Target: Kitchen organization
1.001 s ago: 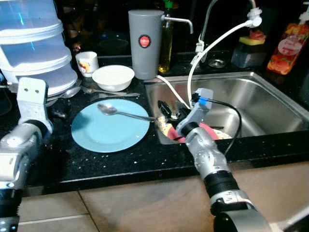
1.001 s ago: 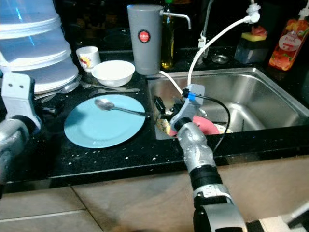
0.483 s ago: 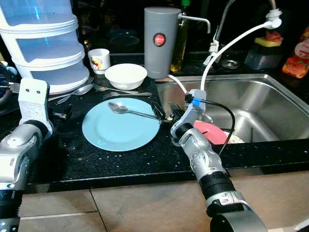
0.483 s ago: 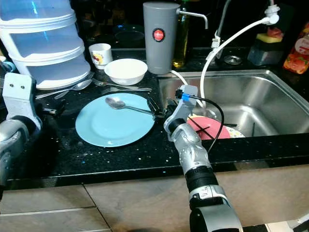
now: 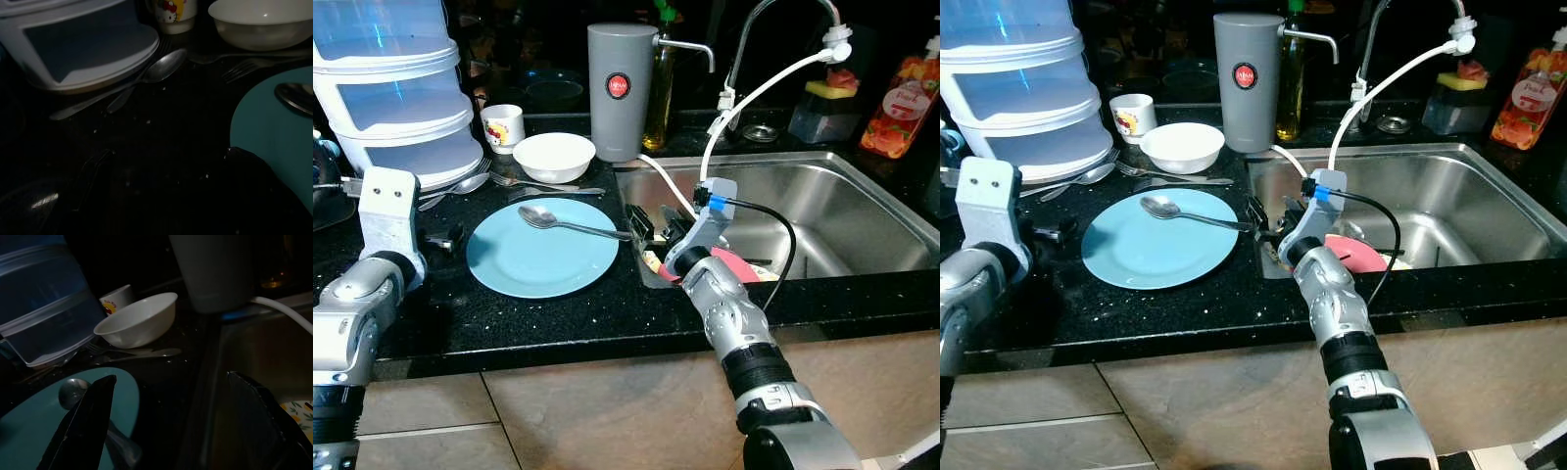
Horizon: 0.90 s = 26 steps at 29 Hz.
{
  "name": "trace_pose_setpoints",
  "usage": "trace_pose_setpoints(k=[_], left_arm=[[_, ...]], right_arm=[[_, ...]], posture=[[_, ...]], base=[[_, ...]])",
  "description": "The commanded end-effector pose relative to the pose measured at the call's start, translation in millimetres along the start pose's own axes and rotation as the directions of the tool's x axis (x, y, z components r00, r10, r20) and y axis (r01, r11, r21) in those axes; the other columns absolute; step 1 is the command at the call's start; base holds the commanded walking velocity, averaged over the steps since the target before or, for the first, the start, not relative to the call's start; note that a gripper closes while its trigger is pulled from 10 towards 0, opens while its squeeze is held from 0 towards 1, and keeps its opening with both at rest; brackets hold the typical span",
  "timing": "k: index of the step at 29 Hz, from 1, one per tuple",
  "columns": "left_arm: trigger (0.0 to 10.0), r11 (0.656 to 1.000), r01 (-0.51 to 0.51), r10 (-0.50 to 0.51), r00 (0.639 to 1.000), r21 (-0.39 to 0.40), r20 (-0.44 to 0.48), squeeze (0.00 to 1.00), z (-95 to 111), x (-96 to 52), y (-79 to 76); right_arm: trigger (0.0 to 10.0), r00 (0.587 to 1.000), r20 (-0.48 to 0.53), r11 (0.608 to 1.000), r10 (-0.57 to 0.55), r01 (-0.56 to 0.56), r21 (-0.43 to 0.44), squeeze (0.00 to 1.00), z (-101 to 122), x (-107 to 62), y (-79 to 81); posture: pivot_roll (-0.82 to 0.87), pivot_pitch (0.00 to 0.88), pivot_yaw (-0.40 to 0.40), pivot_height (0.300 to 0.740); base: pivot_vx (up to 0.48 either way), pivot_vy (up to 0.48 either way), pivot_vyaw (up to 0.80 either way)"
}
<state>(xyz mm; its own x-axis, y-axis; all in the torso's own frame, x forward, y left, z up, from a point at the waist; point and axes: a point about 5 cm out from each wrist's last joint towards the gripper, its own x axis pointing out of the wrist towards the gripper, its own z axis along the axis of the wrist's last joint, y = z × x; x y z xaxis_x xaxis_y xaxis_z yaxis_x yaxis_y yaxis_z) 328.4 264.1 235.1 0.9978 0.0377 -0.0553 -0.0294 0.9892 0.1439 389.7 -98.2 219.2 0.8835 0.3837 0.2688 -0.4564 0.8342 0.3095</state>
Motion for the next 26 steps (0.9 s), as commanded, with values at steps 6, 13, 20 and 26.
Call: trace_pose_setpoints(k=[6, 13, 20, 26], left_arm=[[10.0, 1.0, -0.019, 0.02, 0.999, 0.01, -0.034, 0.0, -8.1, -0.2, 2.4], [10.0, 0.999, -0.031, 0.032, 0.998, 0.031, -0.046, 0.0, -7.9, 0.6, 6.6], [10.0, 0.997, -0.009, 0.004, 0.997, -0.071, -0.077, 0.36, -11.5, 2.1, 4.2], [10.0, 0.974, 0.008, -0.031, 0.995, -0.227, -0.098, 1.0, -16.4, 5.8, -0.2]], right_arm=[[10.0, 1.0, -0.009, 1.0, 0.004, -0.004, -0.009, 0.0, 1.2, 2.1, -0.6], [10.0, 1.0, -0.011, 1.0, -0.001, 0.001, -0.001, 0.0, -1.6, 1.2, -0.7], [10.0, 1.0, -0.01, 1.0, -0.004, 0.004, 0.001, 0.0, -1.1, 1.1, -1.8], [10.0, 1.0, -0.005, 1.0, -0.002, 0.002, -0.004, 0.0, 1.8, 2.6, -2.3]], posture=[[0.12, 0.104, -0.021, 0.74], [0.13, 0.104, -0.017, 0.74], [0.12, 0.103, -0.015, 0.74], [0.12, 0.1, -0.018, 0.74]], base=[[0.0, 0.0, 0.0], [0.0, 0.0, 0.0], [0.0, 0.0, 0.0], [0.0, 0.0, 0.0]])
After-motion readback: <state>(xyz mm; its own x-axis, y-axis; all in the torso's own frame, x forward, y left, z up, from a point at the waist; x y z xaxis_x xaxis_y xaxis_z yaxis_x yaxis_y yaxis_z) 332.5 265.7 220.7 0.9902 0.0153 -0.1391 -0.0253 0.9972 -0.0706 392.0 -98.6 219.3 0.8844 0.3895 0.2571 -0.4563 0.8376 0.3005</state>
